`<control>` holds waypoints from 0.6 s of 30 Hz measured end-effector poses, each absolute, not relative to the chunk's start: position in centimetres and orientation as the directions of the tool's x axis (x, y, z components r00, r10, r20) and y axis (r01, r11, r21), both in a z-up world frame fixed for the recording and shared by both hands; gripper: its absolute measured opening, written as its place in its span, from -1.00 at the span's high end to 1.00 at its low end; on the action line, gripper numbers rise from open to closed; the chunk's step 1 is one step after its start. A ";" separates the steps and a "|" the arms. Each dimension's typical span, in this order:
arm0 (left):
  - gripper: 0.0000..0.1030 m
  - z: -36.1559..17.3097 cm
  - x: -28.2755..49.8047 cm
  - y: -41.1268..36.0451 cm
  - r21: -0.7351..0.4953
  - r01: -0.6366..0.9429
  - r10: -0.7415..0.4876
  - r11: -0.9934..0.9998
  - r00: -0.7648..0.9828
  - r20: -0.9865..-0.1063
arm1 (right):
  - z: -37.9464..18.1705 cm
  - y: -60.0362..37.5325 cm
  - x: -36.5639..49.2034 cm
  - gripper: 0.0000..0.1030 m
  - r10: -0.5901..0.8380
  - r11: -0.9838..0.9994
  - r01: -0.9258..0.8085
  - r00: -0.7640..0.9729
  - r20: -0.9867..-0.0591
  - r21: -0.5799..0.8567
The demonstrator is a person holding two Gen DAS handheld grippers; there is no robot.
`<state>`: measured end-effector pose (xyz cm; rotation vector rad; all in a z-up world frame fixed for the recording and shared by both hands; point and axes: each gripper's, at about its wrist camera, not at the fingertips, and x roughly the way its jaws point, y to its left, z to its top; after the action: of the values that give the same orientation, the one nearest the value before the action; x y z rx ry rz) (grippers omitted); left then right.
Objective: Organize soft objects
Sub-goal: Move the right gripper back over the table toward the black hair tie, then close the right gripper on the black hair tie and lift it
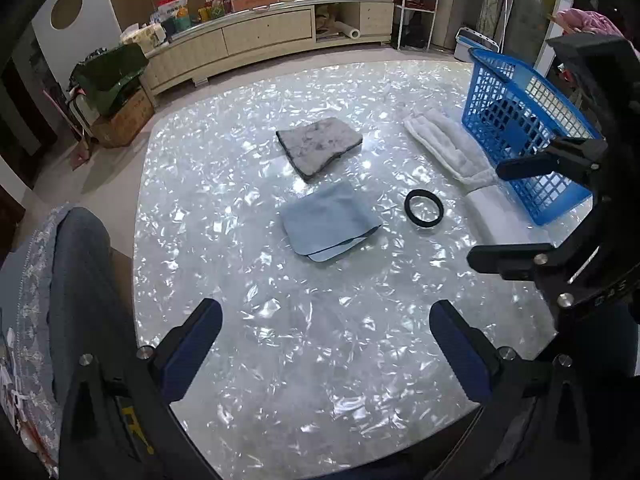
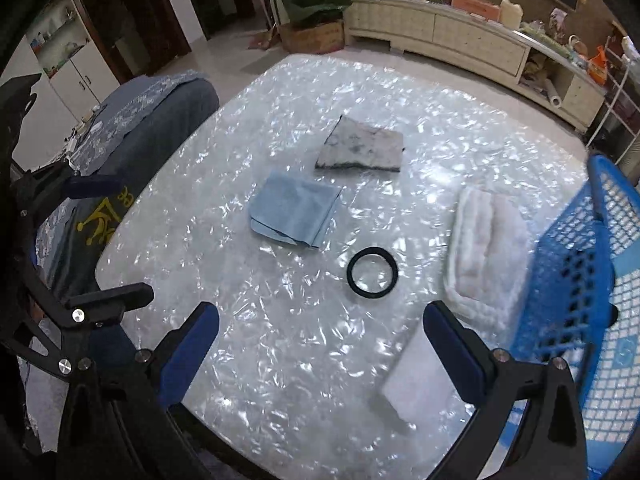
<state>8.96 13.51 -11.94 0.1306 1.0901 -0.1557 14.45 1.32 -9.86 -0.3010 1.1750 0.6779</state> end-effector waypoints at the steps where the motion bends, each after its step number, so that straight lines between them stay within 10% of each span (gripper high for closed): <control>1: -1.00 -12.1 9.1 13.5 0.025 0.189 -0.064 0.982 0.451 -0.890 | -10.4 1.6 14.7 -0.96 0.325 0.765 -0.632 0.211 -0.922 0.125; 18: -1.00 -16.4 12.3 15.7 0.015 0.193 -0.071 0.981 0.435 -0.898 | -16.4 5.2 17.9 -0.08 0.238 0.760 -0.644 0.152 -0.959 0.087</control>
<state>12.33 15.75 -16.39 0.1218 1.1094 -0.1649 17.90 5.19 -16.43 -0.3848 1.2703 0.6561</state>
